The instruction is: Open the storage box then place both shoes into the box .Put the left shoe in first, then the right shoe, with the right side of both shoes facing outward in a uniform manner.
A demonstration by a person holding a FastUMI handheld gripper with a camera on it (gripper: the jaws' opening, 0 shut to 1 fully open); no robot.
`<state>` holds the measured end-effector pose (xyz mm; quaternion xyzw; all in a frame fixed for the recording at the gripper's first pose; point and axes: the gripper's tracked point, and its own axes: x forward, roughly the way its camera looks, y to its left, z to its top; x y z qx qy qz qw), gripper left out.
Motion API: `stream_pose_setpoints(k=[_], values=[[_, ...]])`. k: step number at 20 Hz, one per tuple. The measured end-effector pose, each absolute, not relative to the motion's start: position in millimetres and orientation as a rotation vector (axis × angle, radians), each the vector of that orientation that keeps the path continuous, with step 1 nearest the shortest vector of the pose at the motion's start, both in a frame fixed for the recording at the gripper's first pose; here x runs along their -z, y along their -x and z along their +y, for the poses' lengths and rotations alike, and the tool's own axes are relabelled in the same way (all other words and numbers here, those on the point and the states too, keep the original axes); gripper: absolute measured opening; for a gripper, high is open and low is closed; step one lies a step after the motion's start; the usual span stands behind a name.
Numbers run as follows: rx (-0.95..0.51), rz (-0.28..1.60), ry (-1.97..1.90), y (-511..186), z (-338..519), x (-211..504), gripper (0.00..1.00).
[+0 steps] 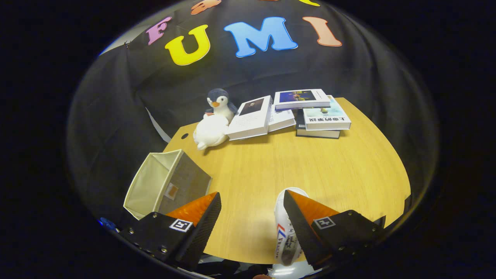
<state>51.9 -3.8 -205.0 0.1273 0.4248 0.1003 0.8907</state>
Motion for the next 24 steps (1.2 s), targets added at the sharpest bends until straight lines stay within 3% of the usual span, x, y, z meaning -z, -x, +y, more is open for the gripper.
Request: stream_pose_setpoints(k=[11,24], values=[[-0.182,1.071,-0.122,-16,-61,299,0.98],[-0.159,1.214,-0.097,12,-73,353,0.98]])
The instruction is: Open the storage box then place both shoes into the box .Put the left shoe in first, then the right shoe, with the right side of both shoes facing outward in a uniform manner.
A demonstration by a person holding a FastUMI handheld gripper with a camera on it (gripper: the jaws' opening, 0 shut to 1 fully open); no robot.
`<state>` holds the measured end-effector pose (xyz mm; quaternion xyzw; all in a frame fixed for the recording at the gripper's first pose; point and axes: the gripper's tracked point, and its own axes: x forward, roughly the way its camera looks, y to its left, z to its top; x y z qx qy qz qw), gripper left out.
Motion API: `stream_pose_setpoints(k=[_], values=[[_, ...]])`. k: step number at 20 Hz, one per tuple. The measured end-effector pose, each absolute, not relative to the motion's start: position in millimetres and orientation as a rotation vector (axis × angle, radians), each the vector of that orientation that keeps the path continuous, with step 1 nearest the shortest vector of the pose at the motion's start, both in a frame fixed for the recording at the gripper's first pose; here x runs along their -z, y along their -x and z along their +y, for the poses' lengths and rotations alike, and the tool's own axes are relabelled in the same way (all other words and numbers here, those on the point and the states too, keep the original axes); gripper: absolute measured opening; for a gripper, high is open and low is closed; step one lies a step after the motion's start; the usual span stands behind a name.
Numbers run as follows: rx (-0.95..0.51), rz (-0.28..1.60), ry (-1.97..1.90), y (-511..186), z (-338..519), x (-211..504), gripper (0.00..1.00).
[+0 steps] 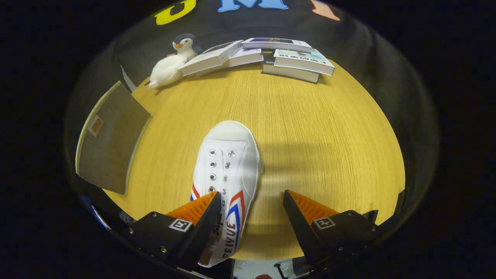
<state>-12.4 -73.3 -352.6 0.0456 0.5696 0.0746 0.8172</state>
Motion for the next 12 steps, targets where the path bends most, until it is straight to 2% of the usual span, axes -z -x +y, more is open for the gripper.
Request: stream_pose_setpoints(k=[1,3,4,5,6,7,8,9,10,11,12], values=[[-0.155,1.226,-0.124,11,-72,352,0.99],[-0.173,1.246,-0.208,14,-61,354,0.94],[-0.17,1.253,-0.246,15,-57,355,0.73],[-0.162,1.251,-0.257,13,-58,351,0.59],[-0.159,1.257,-0.251,15,-57,353,0.54],[-0.141,1.245,-0.253,14,-60,354,0.54],[-0.142,1.258,-0.261,13,-61,351,0.41],[-0.119,1.264,-0.24,18,-66,350,0.41],[-0.09,1.24,-0.3,15,-61,373,0.28],[-0.079,1.254,-0.318,17,-61,351,0.14],[-0.064,1.256,-0.348,19,-61,348,0.14]])
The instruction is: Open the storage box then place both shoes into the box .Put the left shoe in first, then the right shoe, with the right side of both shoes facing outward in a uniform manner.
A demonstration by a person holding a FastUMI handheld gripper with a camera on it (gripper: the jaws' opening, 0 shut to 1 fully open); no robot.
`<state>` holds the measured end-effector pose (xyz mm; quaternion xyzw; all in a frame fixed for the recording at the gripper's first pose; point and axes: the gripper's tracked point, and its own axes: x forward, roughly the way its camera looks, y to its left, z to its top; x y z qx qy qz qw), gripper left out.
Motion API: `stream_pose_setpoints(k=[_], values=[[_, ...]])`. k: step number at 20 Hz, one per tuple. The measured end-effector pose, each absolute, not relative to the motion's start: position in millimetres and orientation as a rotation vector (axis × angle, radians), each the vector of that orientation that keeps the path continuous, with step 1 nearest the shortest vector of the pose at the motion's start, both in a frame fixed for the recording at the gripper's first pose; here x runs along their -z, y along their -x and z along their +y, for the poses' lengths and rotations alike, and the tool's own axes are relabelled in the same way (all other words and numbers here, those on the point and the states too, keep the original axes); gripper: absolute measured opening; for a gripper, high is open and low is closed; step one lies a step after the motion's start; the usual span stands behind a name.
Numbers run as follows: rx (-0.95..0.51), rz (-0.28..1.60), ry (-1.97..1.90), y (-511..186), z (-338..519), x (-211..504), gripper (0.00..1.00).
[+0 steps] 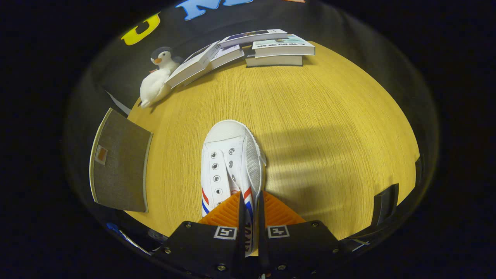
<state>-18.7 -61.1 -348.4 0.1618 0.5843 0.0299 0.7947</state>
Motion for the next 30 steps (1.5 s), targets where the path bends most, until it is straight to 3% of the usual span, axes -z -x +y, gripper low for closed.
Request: stream_pose_setpoints(k=[1,2,7,18,30], values=[[-0.02,1.225,-0.371,16,-64,351,0.14],[-0.013,1.241,-0.403,14,-63,352,0.01],[-0.013,1.198,-0.577,19,-43,322,0.0],[-0.157,1.104,-0.603,-16,40,224,0.0],[-0.27,1.081,-0.574,-37,137,170,0.0]])
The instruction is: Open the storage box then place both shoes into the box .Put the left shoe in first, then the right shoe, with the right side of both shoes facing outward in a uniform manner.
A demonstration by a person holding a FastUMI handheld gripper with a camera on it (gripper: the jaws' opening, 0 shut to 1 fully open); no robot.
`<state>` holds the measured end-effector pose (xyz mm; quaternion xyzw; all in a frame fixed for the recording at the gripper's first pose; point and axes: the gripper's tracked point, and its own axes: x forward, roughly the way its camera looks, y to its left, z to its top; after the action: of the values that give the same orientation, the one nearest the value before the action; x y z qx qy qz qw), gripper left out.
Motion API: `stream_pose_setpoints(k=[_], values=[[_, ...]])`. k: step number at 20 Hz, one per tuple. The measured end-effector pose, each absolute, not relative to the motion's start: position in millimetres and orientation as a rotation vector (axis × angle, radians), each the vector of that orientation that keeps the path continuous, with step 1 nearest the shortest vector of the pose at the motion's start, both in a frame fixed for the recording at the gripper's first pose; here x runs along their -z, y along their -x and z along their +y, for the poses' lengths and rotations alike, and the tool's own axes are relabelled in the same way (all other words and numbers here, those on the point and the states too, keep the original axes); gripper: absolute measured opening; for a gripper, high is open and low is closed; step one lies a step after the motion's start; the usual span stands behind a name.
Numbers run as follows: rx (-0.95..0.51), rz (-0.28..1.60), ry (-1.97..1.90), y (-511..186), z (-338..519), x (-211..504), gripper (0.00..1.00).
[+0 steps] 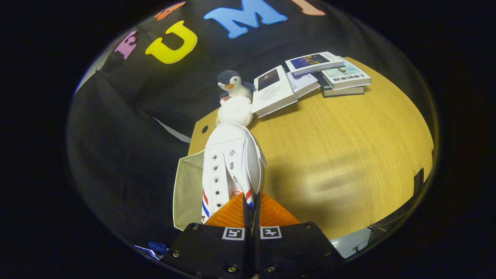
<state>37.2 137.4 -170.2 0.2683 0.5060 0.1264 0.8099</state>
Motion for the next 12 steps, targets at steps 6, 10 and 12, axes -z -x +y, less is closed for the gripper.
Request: stream_pose_setpoints(k=[6,10,12], values=[[-0.317,1.092,-0.548,-41,185,162,0.0],[-0.325,1.104,-0.537,-44,211,165,0.0],[-0.326,1.116,-0.53,-44,224,170,0.0]])
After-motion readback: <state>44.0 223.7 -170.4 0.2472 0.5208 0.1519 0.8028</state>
